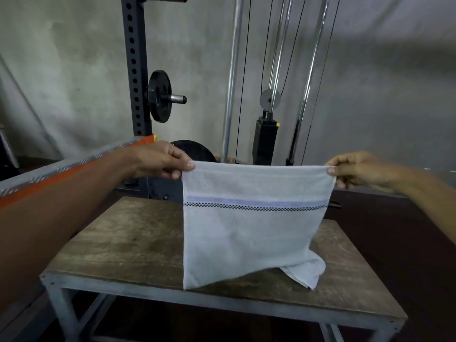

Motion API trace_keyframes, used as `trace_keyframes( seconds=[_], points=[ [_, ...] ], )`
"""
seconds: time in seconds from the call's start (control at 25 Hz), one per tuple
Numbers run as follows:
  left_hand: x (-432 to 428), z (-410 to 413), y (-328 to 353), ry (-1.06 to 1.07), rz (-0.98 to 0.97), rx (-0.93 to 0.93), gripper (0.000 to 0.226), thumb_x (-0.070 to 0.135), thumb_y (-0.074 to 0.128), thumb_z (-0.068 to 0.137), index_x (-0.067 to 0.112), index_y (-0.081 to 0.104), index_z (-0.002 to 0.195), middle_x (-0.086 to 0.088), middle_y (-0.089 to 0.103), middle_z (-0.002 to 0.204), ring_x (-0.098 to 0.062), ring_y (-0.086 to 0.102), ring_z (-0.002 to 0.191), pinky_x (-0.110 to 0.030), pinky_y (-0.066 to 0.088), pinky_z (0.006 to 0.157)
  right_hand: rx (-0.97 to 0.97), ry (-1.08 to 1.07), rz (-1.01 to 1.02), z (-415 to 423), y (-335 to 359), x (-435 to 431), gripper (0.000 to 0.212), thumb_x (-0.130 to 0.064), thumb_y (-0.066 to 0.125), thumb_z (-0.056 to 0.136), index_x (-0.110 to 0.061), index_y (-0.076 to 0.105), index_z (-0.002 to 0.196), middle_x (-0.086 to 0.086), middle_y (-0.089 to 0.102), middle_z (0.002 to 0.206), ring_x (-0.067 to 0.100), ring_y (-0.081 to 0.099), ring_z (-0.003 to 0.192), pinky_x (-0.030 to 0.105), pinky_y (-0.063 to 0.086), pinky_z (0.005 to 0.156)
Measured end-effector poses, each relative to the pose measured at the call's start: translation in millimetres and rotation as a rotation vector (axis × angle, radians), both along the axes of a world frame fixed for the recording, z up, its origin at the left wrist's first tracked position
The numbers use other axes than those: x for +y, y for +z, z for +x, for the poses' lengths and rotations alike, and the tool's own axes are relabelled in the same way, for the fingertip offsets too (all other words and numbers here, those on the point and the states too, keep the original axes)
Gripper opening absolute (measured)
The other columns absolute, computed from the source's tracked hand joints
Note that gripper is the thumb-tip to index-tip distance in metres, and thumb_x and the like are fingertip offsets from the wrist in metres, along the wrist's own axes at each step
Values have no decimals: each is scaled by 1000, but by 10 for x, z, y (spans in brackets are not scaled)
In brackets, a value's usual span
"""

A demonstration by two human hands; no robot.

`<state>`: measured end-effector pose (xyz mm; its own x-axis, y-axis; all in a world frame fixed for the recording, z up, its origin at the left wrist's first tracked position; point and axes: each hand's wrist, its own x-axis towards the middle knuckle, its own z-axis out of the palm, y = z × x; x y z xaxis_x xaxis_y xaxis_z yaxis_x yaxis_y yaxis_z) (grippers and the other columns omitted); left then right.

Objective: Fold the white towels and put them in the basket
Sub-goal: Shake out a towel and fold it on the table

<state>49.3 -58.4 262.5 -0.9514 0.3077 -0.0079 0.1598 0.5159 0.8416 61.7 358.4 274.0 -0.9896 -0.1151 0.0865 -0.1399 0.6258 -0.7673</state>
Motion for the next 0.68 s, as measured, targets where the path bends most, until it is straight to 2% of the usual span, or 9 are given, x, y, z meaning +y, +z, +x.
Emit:
trace_keyframes(
  seconds=[0.04, 0.12, 0.2, 0.24, 0.32, 0.44, 0.56, 0.68],
  points=[
    [50, -112, -115, 60, 48, -7, 19, 18, 65, 83, 5, 67, 96, -9, 70, 70, -4, 60, 49, -13, 49, 45, -13, -20, 20, -79, -78, -21, 9, -1, 53, 93, -1, 62, 94, 12, 61, 61, 10, 56, 46, 17, 44, 41],
    [159, -329, -362, 187, 198, 75, 20, 14, 66, 84, 1, 65, 99, -21, 71, 92, -14, 72, 73, -20, 59, 65, 20, -88, -38, -274, -251, -69, 9, -1, 53, 93, -5, 61, 89, 17, 66, 77, 10, 66, 55, 17, 54, 51],
    [229, -488, -523, 300, 280, 243, 11, 12, 65, 87, 4, 67, 95, -21, 71, 96, -20, 72, 82, -27, 60, 74, 131, -151, -114, -442, -375, -93, 11, 0, 54, 93, -7, 62, 90, 16, 68, 87, 6, 71, 63, 17, 58, 64],
    [247, -518, -547, 320, 286, 319, 4, 12, 65, 88, 10, 67, 90, -19, 71, 96, -22, 71, 85, -31, 60, 77, 200, -176, -131, -478, -399, -99, 11, 0, 54, 92, -7, 62, 92, 12, 68, 88, 4, 71, 65, 16, 57, 66],
    [232, -487, -535, 308, 253, 434, 4, 15, 64, 89, 18, 66, 86, -15, 71, 95, -24, 71, 88, -37, 58, 81, 304, -192, -137, -456, -388, -107, 12, -1, 56, 92, -8, 64, 97, 6, 68, 87, 0, 69, 66, 13, 56, 68],
    [140, -282, -555, 277, 106, 493, 5, 18, 66, 87, 16, 67, 91, -6, 71, 91, -18, 70, 81, -33, 59, 78, 309, -142, -79, -206, -409, -114, 17, -3, 56, 92, -18, 65, 88, 2, 70, 84, -1, 69, 68, 16, 57, 68],
    [-6, 85, -823, 193, -10, 427, 6, 20, 70, 83, 22, 70, 88, -1, 72, 82, -20, 69, 79, -38, 56, 77, 267, -104, 32, 206, -619, -138, 19, -9, 59, 91, -25, 64, 86, -2, 72, 77, 3, 69, 69, 24, 56, 66],
    [-143, 478, -1308, 49, -205, 299, 11, 38, 71, 75, 32, 70, 84, 4, 69, 70, -11, 61, 58, -26, 47, 58, 123, -19, 176, 608, -1129, -104, 9, -13, 61, 89, -21, 66, 89, -3, 74, 76, 15, 70, 73, 38, 53, 76]
  ],
)
